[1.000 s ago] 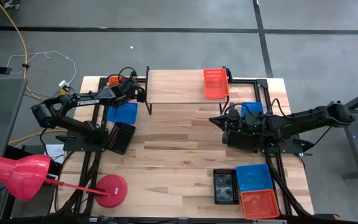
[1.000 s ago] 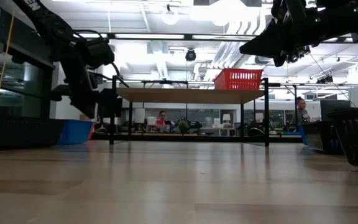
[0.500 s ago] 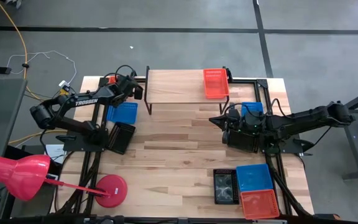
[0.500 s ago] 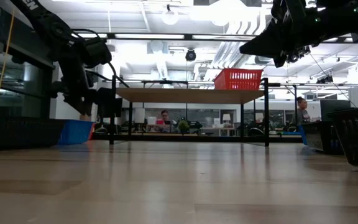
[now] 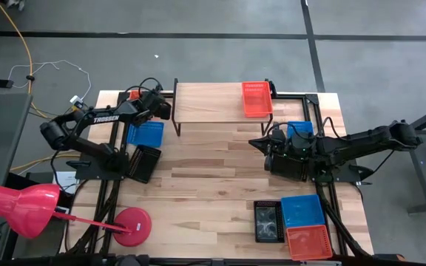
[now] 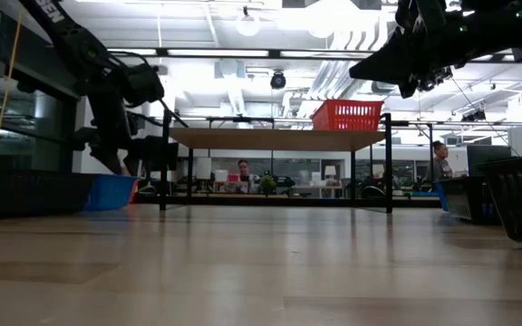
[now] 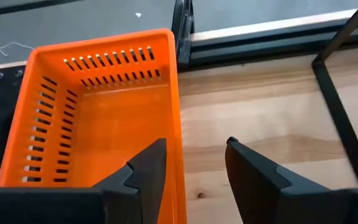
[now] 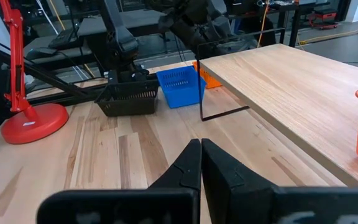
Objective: Stack baskets on shelf by color
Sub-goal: Stack the top left orange basket on the other orange basket on the shelf
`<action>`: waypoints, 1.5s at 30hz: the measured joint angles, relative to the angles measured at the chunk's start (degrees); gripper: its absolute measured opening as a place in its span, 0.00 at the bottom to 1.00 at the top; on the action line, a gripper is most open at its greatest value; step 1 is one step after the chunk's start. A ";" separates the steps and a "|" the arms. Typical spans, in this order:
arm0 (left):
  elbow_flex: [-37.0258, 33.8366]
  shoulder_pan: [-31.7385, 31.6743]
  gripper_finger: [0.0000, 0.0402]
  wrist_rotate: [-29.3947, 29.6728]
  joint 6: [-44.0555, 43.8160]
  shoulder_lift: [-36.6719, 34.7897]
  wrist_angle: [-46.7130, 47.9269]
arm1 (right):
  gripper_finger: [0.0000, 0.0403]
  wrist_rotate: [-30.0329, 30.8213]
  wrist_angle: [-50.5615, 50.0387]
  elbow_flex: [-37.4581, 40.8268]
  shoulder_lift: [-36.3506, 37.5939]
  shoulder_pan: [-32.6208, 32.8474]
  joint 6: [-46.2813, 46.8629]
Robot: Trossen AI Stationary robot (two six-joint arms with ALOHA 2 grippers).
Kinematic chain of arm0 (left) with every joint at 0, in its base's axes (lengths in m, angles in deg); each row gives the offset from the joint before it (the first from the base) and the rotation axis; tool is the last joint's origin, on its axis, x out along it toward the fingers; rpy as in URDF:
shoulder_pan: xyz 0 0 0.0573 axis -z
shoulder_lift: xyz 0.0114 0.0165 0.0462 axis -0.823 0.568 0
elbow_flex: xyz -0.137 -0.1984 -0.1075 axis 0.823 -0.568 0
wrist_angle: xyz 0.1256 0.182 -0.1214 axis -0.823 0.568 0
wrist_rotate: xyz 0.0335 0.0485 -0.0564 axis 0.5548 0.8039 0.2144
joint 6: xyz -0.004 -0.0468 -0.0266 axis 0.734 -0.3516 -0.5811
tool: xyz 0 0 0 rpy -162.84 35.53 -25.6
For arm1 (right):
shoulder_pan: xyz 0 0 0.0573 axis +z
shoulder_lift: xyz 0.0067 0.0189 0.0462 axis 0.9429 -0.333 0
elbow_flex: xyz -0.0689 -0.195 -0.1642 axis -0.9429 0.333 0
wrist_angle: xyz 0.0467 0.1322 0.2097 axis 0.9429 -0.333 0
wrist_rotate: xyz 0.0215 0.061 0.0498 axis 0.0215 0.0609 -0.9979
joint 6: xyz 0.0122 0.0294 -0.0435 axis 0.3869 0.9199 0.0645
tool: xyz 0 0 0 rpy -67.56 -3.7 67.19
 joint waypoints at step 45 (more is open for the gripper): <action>0.01 1.14 0.00 0.40 3.31 -17.08 0.66 | 0.00 0.00 -0.02 0.00 0.00 0.00 0.42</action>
